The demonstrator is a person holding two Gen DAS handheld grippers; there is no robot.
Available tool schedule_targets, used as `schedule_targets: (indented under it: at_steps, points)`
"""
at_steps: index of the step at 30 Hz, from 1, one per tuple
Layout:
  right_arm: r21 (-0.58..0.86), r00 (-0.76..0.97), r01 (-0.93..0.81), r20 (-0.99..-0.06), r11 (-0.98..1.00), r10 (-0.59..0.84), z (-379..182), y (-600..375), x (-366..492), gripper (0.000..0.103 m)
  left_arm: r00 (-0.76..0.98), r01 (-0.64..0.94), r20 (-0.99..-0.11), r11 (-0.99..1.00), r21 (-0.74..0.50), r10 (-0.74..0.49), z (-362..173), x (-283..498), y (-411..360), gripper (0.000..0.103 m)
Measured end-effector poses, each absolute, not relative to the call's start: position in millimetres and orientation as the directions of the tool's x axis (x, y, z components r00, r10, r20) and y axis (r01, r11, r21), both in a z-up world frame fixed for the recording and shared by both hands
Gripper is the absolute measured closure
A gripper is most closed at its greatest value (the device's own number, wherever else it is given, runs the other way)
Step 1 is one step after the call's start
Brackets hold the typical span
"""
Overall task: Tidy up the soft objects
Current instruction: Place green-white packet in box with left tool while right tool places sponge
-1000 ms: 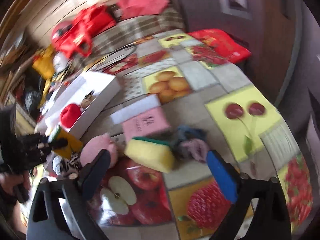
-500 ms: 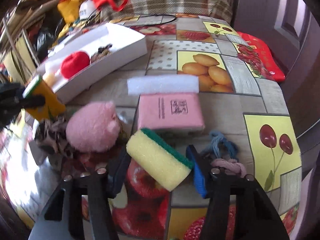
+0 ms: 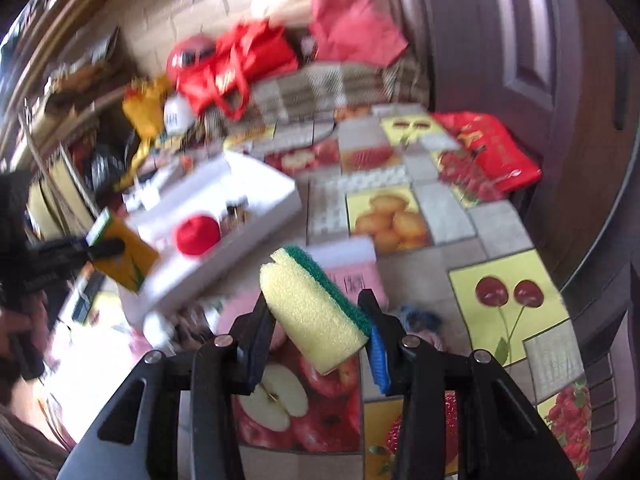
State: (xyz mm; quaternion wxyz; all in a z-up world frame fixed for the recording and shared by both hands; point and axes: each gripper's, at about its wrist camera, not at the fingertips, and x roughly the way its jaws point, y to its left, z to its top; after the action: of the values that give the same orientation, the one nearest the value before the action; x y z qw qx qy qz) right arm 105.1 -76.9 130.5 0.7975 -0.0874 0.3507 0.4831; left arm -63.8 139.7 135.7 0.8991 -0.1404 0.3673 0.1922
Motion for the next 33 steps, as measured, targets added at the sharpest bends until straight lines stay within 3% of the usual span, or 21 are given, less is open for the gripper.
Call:
schedule_targets:
  at_steps: [7, 33]
  points:
    - [0.339, 0.264, -0.794, -0.555, 0.505, 0.789, 155, -85, 103, 0.062, 0.651, -0.492, -0.695, 0.867, -0.081, 0.305, 144, -84, 139, 0.080]
    - [0.332, 0.202, -0.841, -0.540, 0.427, 0.817, 168, -54, 82, 0.061, 0.632, -0.599, -0.661, 0.796, -0.084, 0.405, 154, -129, 162, 0.079]
